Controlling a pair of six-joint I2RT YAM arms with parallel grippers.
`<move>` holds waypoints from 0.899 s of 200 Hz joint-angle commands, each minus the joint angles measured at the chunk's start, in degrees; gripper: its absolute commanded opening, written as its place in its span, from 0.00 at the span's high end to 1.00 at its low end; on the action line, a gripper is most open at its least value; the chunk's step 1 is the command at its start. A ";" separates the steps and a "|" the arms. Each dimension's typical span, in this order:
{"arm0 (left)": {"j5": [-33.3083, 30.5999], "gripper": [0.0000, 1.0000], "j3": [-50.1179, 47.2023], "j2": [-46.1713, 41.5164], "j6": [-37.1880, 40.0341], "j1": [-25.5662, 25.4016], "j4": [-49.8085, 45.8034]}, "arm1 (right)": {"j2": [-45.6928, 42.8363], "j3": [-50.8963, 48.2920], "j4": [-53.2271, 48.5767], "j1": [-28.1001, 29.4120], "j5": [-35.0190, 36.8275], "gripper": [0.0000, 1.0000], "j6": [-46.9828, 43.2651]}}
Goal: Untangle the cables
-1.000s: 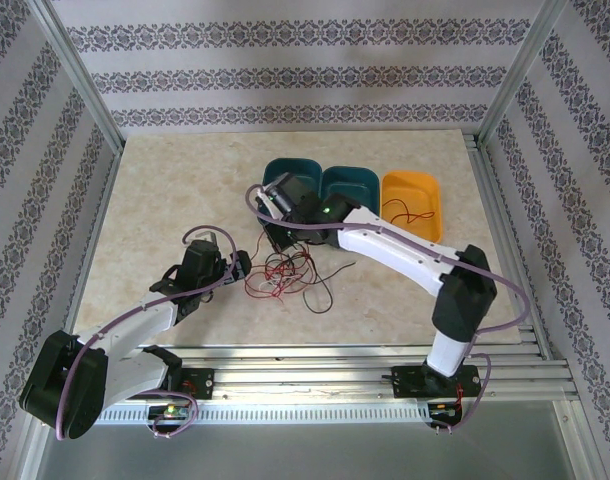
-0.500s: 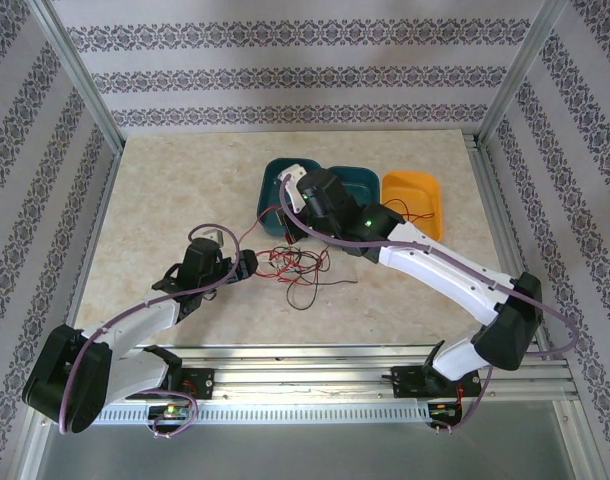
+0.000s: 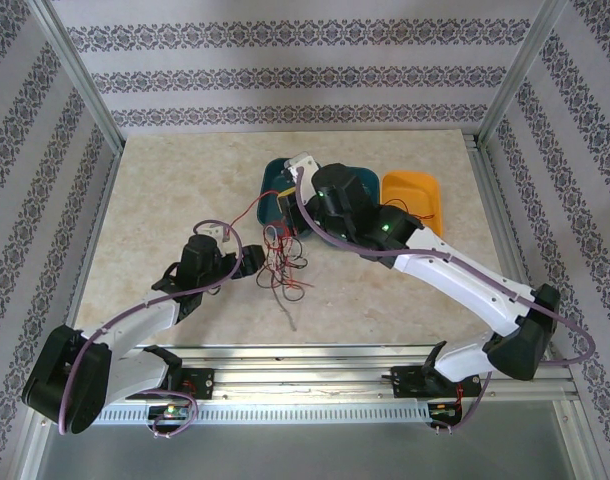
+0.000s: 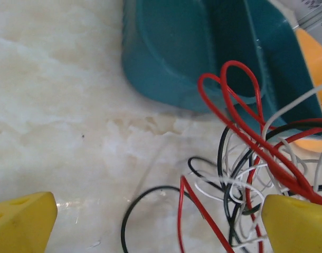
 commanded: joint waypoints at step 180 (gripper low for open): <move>4.80 0.12 0.82 8.43 11.15 -6.16 21.32 | -4.91 -4.26 7.68 0.54 -3.90 1.00 4.43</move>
